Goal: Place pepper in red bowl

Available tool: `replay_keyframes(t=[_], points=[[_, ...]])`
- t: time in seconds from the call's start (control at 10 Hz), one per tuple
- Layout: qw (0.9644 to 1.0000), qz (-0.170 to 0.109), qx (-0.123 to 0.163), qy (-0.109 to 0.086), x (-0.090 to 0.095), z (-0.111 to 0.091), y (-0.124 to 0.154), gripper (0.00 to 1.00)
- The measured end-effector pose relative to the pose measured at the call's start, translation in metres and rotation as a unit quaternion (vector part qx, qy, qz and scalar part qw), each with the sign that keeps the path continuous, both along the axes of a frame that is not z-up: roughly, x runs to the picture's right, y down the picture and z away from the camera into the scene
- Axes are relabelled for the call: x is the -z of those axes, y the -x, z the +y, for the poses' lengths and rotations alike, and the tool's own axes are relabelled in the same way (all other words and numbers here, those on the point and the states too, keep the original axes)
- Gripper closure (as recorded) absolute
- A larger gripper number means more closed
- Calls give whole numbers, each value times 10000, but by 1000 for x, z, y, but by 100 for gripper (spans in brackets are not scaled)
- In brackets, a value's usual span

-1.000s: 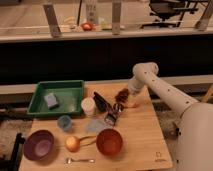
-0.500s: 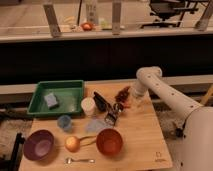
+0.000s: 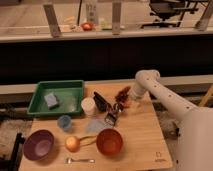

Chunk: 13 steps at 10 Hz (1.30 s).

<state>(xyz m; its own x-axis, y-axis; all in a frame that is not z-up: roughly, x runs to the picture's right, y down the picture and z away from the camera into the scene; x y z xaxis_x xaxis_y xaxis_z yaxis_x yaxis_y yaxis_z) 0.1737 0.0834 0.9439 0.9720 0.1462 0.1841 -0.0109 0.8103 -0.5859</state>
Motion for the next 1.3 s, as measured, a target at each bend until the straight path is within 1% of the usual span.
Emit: replay_keyframes(t=[0.1, 0.2, 0.4, 0.5, 0.7, 0.9, 1.0, 1.1, 1.2, 1.3], points=[[10000, 3, -28, 77, -6, 5, -1, 21], [9999, 10, -62, 131, -10, 7, -4, 27], [9997, 1, -83, 214, -14, 11, -4, 47], [9997, -1, -94, 225, -15, 11, -4, 59], [9997, -9, -91, 226, -12, 8, -4, 75], [9997, -6, -68, 253, -9, 8, -5, 95], [9997, -1, -65, 249, -8, 8, -5, 100], [9997, 0, -64, 242, -8, 7, -6, 100], [9998, 13, -24, 179, -7, 6, -6, 100], [9999, 31, -24, 94, -2, 2, -8, 100]])
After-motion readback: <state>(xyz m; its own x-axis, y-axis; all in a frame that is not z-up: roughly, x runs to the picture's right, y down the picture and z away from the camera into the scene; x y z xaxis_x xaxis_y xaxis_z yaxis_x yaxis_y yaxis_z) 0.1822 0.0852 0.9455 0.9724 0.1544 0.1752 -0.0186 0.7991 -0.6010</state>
